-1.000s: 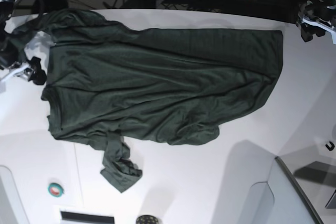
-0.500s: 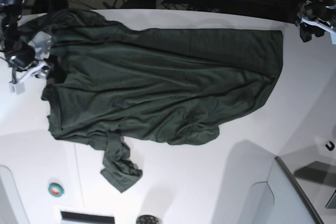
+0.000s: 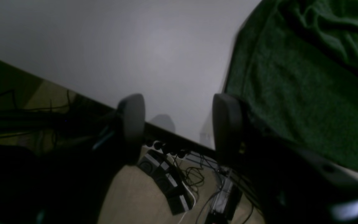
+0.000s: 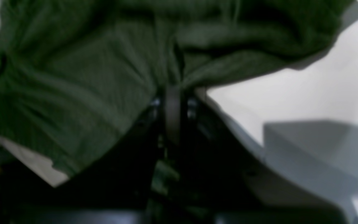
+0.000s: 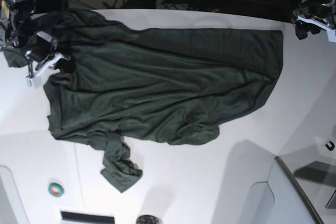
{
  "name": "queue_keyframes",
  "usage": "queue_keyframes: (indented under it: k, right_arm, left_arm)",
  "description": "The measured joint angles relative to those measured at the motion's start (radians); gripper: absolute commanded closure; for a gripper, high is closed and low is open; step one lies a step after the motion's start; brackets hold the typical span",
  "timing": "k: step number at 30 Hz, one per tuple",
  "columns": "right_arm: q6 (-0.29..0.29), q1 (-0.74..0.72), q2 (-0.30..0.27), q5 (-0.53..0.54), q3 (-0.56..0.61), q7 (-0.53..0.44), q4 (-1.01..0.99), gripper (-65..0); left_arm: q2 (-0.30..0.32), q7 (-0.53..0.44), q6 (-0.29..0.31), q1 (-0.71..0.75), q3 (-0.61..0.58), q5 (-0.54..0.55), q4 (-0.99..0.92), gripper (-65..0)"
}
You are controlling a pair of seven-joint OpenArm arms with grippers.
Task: Layout the t-shirt on the table in an organized manner, then fold the t-shirt properly
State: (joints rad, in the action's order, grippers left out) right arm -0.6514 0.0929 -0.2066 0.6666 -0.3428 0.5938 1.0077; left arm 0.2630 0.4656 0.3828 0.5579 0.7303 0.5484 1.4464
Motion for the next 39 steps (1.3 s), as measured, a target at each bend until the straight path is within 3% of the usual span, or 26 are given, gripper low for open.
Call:
queue_keyframes:
  k: [1,4,6,9,11,28,31,39]
  right_arm:
    - [0.0,0.0,0.0,0.0,0.0,0.0,0.0,-3.5]
    - [0.0,0.0,0.0,0.0,0.0,0.003,0.0,-0.8]
    - [0.0,0.001,0.0,0.003,0.0,0.003,0.0,-0.2]
    - [0.0,0.001,0.0,0.003,0.0,0.003,0.0,-0.2]
    - [0.0,0.0,0.0,0.003,0.004,0.003,0.0,-0.2]
    - [0.0,0.002,-0.003,0.004,0.005,0.002,0.0,0.0]
    - [0.0,0.002,-0.003,0.004,0.005,0.001,0.0,0.0]
    - [0.0,0.002,-0.003,0.006,0.004,0.004,0.0,0.0]
  left_arm:
    - [-0.01,-0.002,0.0,0.003,0.001,0.0,0.002,-38.2]
    - [-0.039,0.011,0.004,0.016,-0.001,0.0,0.002,-49.2]
    - [-0.05,0.006,0.054,0.025,-0.001,0.001,0.002,-52.5]
    - [-0.068,0.007,0.117,0.026,-0.001,-0.001,-0.001,-52.5]
    - [-0.074,0.006,0.124,0.025,0.0,-0.001,-0.002,-52.5]
    - [-0.045,0.006,0.124,-0.128,0.001,-0.016,-0.163,-52.5]
    - [-0.043,0.001,0.119,-0.164,-0.034,-0.079,-0.204,-52.5]
    - [-0.045,-0.033,0.126,-0.194,-0.126,-0.071,-0.209,-52.2]
